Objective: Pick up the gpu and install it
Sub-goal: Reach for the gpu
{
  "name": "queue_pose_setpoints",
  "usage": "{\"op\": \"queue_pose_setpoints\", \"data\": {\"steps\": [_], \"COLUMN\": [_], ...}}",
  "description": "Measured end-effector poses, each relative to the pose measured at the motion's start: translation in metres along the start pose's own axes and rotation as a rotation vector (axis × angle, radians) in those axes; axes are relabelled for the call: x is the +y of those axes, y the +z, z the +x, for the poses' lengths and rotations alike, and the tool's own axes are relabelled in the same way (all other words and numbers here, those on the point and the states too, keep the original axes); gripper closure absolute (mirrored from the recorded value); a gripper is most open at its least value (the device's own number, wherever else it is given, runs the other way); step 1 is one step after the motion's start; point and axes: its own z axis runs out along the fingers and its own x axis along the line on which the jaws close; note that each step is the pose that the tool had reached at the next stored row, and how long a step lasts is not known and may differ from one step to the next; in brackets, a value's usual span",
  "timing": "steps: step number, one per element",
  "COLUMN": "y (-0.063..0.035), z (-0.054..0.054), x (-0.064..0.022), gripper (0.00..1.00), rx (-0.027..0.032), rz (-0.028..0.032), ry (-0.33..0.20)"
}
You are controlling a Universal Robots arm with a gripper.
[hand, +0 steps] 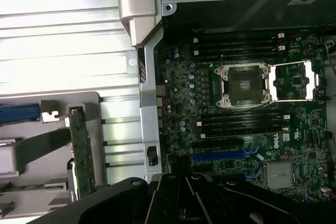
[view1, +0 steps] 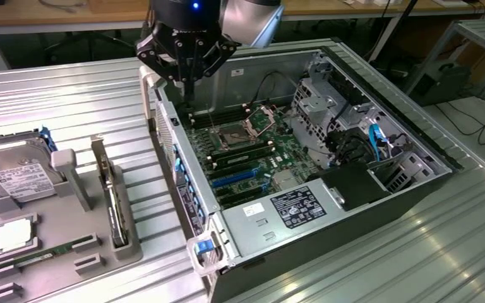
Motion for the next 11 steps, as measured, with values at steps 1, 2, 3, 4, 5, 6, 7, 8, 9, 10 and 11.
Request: {"op": "queue_pose_setpoints", "data": {"steps": [1,2,3,4,5,6,7,8,9,10,11], "y": [0.0,-0.0001,-0.0002,-0.0002,-0.0002,-0.0003,-0.0003,-0.0004,-0.0004,-0.0004,-0.0005], "z": [0.001,0.003,0.005,0.007,0.008,0.01,0.011,0.012,0.015,0.016,0.017], "x": [-0.0002,-0.0007,-0.0011,-0.0014,-0.0017,-0.0023,-0.0027,-0.0031,-0.0038,-0.0042,-0.0046], "gripper": [0.89,0.89,0.89,0.89,0.89,0.89,0.89,0.89,0.89,0.89,0.89], "rx": [-0.0001,-0.0001,0.0,-0.0001,0.0,0.0,-0.0001,0.0,0.0,0.0,0.0], "rz": [0.0,0.0,0.0,0.0,0.0,0.0,0.0,0.0001,0.0001,0.0,0.0001], "ry": [0.0,0.0,0.0,0.0,0.0,0.0,0.0,0.0,0.0,0.0,0.0]}}
